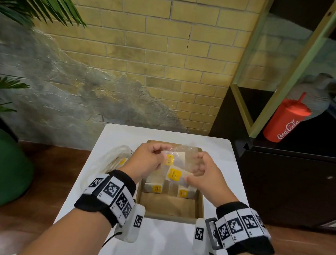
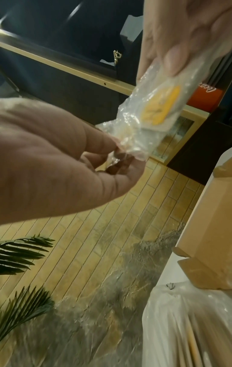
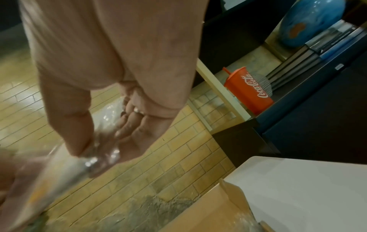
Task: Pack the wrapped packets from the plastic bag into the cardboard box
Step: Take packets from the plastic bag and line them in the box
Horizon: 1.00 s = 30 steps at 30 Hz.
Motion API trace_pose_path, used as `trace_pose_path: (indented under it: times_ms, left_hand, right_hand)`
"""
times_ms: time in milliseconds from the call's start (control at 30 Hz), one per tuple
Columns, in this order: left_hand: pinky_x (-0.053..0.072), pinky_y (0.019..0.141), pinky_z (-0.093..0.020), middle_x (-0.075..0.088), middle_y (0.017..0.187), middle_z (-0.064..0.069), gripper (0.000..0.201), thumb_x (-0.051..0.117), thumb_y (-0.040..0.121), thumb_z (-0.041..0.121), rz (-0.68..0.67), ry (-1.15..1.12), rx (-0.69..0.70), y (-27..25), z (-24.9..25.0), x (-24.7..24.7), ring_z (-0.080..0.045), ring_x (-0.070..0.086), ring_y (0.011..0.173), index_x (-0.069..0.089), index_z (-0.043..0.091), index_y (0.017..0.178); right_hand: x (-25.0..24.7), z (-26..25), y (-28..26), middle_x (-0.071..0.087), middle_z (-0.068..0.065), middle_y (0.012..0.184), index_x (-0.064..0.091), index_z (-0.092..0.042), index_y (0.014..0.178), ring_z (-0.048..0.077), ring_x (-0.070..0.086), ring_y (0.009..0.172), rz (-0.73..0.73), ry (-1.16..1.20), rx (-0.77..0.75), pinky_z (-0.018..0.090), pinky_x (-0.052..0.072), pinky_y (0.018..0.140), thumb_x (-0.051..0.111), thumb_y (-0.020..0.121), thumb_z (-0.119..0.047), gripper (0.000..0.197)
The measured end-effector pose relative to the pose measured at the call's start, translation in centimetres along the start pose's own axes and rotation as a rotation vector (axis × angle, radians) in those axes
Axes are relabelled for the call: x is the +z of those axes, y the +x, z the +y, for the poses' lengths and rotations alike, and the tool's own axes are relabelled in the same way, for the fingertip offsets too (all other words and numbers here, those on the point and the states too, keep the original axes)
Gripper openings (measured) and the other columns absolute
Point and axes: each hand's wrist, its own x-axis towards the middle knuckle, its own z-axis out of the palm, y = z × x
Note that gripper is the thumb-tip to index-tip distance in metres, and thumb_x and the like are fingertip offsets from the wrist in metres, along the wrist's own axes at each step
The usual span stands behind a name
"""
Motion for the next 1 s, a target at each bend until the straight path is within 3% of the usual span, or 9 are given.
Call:
trace_pose_path:
  times_ms: [133, 233, 300, 400, 500, 700, 800, 900, 1000]
  left_hand:
    - [0.047, 0.055, -0.014, 0.052, 0.068, 0.002, 0.017, 0.065, 0.082, -0.001, 0.164, -0.025, 0.058, 0.4, -0.1, -0.5, -0.01, 0.05, 0.06, 0.064, 0.016, 0.085]
    - [0.047, 0.065, -0.019, 0.06, 0.071, 0.0, 0.014, 0.07, 0.079, 0.002, 0.278, -0.036, 0.096, 0.8, -0.1, -1.3, -0.012, 0.055, 0.067, 0.066, 0.015, 0.077]
    - [0.048, 0.075, -0.025, 0.066, 0.077, -0.002, 0.012, 0.067, 0.082, 0.003, 0.29, -0.01, 0.106, 0.9, 0.0, -1.5, -0.015, 0.059, 0.075, 0.069, 0.014, 0.079]
    - [0.044, 0.082, -0.025, 0.067, 0.085, -0.002, 0.012, 0.062, 0.087, 0.006, 0.2, 0.117, 0.101, 0.8, 0.3, -1.1, -0.014, 0.061, 0.086, 0.071, 0.013, 0.085]
    - [0.042, 0.073, -0.018, 0.065, 0.083, 0.003, 0.013, 0.059, 0.09, 0.009, 0.032, 0.263, 0.091, 0.8, 0.6, -0.2, -0.009, 0.057, 0.083, 0.071, 0.013, 0.088]
    - [0.032, 0.048, -0.004, 0.052, 0.061, 0.012, 0.015, 0.055, 0.092, 0.01, -0.188, 0.391, 0.118, 0.7, 1.2, 1.0, 0.003, 0.044, 0.049, 0.071, 0.013, 0.093]
    - [0.036, 0.054, -0.004, 0.056, 0.065, 0.013, 0.012, 0.059, 0.09, 0.01, -0.217, 0.333, 0.116, 0.8, 1.2, 1.2, 0.009, 0.048, 0.053, 0.07, 0.013, 0.095]
    - [0.044, 0.066, -0.009, 0.058, 0.076, 0.006, 0.013, 0.063, 0.087, 0.009, -0.196, 0.184, 0.094, 0.9, 0.8, 1.1, -0.003, 0.052, 0.071, 0.066, 0.017, 0.097]
    - [0.046, 0.065, -0.013, 0.057, 0.08, 0.005, 0.016, 0.062, 0.088, 0.012, -0.141, 0.034, 0.001, 0.7, 0.0, 1.0, -0.004, 0.054, 0.071, 0.062, 0.018, 0.102]
  right_hand:
    - [-0.4, 0.7, 0.0, 0.056, 0.002, 0.082, 0.04, -0.031, 0.121, 0.017, 0.058, 0.08, -0.035, -0.059, 0.008, 0.025, 0.05, 0.071, 0.067, 0.076, -0.002, 0.06]
    - [-1.2, 1.8, 0.3, 0.054, 0.005, 0.077, 0.045, -0.035, 0.119, 0.017, 0.057, 0.078, 0.004, 0.021, 0.017, 0.02, 0.048, 0.072, 0.069, 0.079, -0.002, 0.058]
    - [-1.4, 2.4, 0.5, 0.058, 0.004, 0.077, 0.059, -0.026, 0.103, 0.017, 0.057, 0.078, 0.049, 0.081, 0.013, 0.023, 0.048, 0.073, 0.07, 0.078, -0.002, 0.037]
    - [-1.1, 2.8, 0.5, 0.062, 0.009, 0.076, 0.062, -0.013, 0.073, 0.017, 0.055, 0.07, 0.055, 0.212, 0.032, 0.022, 0.046, 0.065, 0.068, 0.078, 0.004, 0.018]
    - [-0.3, 2.7, 0.5, 0.06, 0.005, 0.08, 0.056, -0.009, 0.069, 0.014, 0.051, 0.062, 0.02, 0.292, 0.064, 0.016, 0.045, 0.054, 0.063, 0.08, 0.009, 0.022]
    - [1.1, 2.9, 1.0, 0.055, -0.008, 0.121, 0.052, -0.014, 0.064, 0.016, 0.06, 0.097, -0.046, 0.127, 0.016, 0.036, 0.05, 0.086, 0.066, 0.079, -0.001, 0.025]
    - [1.3, 2.8, 0.8, 0.063, 0.0, 0.097, 0.052, -0.013, 0.065, 0.013, 0.06, 0.091, -0.045, 0.093, -0.002, 0.03, 0.05, 0.083, 0.067, 0.079, 0.0, 0.024]
    - [1.4, 2.9, 0.8, 0.058, 0.014, 0.077, 0.048, -0.013, 0.067, 0.021, 0.058, 0.075, -0.02, 0.138, 0.0, 0.029, 0.047, 0.07, 0.066, 0.08, 0.002, 0.026]
    - [1.3, 3.2, 0.9, 0.055, 0.01, 0.068, 0.045, -0.011, 0.068, 0.014, 0.053, 0.06, 0.031, 0.271, 0.036, 0.021, 0.043, 0.058, 0.061, 0.083, 0.006, 0.027]
